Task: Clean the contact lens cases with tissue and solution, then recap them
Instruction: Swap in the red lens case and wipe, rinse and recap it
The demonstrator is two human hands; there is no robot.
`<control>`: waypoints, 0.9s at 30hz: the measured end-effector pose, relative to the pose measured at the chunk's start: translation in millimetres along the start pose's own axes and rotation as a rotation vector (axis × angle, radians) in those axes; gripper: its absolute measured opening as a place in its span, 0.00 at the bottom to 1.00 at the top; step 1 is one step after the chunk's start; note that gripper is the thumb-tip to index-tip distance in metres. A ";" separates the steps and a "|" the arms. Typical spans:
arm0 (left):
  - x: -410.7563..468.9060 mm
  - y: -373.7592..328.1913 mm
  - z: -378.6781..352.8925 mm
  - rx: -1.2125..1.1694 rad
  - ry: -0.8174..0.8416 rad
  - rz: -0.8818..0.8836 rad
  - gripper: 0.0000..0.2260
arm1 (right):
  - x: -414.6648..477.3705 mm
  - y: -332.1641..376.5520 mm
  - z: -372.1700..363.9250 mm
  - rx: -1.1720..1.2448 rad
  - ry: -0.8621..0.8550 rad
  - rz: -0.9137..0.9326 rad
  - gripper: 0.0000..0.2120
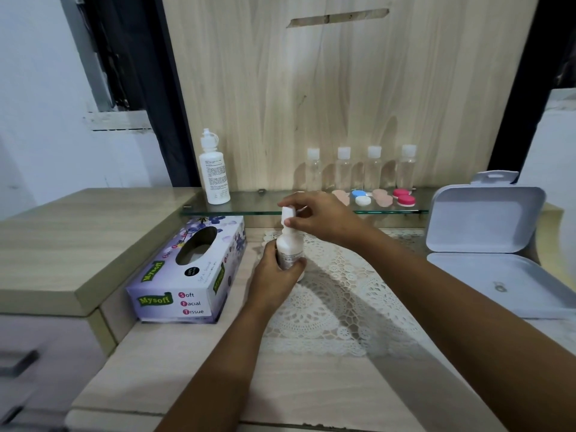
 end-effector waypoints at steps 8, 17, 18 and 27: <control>0.1 -0.8 -0.4 0.000 0.004 -0.004 0.14 | 4.8 1.3 -5.9 -0.146 -0.016 0.019 0.18; 0.3 1.4 -0.4 -0.023 0.008 0.010 0.15 | -2.5 5.4 -12.2 0.063 0.045 0.006 0.23; 0.4 1.3 -0.5 -0.025 0.007 0.007 0.15 | -2.8 5.3 -11.0 0.048 0.036 0.013 0.23; 1.4 1.4 -0.3 -0.035 0.002 0.005 0.15 | 3.6 3.6 -15.3 -0.135 -0.074 -0.004 0.21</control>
Point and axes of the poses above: each hand's wrist, its own x-axis towards the middle knuckle, its own z-axis out of the back of the hand, y = z × x, the point moved 6 cm from there along x, towards the middle knuckle, and after that the axes turned 7 degrees about -x, right-handed, at the moved point
